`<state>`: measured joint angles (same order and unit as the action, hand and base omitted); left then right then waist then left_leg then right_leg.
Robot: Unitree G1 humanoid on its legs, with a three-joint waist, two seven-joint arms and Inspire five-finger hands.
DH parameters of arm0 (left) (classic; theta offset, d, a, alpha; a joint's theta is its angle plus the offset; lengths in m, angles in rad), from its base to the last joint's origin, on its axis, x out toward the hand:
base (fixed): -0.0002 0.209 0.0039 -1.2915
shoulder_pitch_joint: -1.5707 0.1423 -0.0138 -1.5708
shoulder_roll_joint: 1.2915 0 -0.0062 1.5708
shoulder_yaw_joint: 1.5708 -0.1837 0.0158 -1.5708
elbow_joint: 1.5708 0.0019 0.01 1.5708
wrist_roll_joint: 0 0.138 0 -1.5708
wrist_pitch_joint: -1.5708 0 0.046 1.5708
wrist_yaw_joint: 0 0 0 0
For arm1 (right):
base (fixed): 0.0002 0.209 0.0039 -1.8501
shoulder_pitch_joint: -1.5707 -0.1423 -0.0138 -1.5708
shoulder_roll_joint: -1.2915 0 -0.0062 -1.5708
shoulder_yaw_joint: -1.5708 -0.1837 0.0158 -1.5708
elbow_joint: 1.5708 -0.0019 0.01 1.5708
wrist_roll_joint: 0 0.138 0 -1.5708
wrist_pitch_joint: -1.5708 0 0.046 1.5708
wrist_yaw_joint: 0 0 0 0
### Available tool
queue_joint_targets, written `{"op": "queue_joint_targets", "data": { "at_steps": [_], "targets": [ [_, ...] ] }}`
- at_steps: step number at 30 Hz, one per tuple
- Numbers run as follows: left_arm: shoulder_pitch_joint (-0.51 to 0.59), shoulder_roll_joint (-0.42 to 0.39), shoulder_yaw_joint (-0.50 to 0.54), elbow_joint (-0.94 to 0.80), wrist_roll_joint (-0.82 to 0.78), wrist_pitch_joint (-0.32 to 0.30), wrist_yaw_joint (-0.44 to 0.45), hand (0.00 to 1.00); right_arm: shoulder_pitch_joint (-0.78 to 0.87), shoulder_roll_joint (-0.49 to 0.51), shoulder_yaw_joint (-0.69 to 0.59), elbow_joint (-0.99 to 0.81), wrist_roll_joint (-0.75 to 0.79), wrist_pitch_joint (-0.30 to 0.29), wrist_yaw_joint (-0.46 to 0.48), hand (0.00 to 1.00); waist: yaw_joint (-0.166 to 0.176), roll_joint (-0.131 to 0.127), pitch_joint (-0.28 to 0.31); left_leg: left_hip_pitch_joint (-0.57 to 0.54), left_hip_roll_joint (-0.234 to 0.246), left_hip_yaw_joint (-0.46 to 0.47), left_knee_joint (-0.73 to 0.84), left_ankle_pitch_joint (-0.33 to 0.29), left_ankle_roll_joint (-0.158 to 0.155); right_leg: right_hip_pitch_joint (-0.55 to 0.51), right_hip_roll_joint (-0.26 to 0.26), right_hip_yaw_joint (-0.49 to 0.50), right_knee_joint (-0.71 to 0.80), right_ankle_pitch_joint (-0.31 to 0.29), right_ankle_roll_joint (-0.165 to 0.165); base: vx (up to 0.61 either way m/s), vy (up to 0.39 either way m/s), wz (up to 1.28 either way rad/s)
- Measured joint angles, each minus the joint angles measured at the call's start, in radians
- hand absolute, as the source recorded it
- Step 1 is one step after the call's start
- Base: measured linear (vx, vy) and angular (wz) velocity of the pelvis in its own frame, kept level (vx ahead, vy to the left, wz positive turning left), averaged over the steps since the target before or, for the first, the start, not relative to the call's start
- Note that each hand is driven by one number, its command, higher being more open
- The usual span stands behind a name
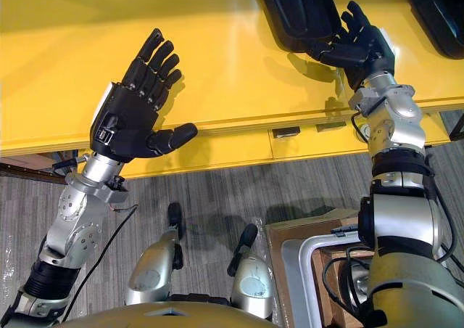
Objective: Walk over and take three plastic housings, then place them on the shelf
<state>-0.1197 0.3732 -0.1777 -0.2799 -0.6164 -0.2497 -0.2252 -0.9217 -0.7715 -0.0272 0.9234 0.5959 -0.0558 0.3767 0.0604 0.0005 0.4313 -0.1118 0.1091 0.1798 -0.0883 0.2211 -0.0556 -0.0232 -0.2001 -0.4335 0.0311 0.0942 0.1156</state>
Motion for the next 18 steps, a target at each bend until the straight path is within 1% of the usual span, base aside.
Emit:
{"op": "queue_joint_targets", "data": {
  "at_steps": [2,10,18],
  "targets": [
    [0.000,0.001,0.000,0.022,0.000,0.013,-0.001,1.00,0.014,0.000,0.001,-0.001,-0.002,0.001,0.015,1.00,0.000,-0.009,-0.005,0.000,0.002,-0.002,0.000,0.000,-0.001,0.001,0.002,-0.001,0.000,0.000,0.000,0.00,-0.036,0.02],
    [0.001,0.001,0.000,0.039,0.000,0.014,-0.006,1.00,0.044,0.000,0.017,-0.029,-0.002,0.000,0.019,1.00,-0.004,-0.016,-0.010,0.000,0.005,-0.009,0.000,0.002,-0.003,0.005,0.005,-0.006,0.000,-0.001,-0.001,0.00,-0.008,0.00],
    [0.001,0.001,0.000,0.039,0.001,0.014,-0.027,1.00,0.051,0.000,0.020,-0.029,-0.002,0.000,0.049,1.00,-0.008,-0.021,-0.015,0.000,0.005,-0.010,0.000,0.002,-0.004,0.005,0.006,-0.006,-0.001,-0.001,-0.001,0.00,-0.008,0.00]
  ]
}}
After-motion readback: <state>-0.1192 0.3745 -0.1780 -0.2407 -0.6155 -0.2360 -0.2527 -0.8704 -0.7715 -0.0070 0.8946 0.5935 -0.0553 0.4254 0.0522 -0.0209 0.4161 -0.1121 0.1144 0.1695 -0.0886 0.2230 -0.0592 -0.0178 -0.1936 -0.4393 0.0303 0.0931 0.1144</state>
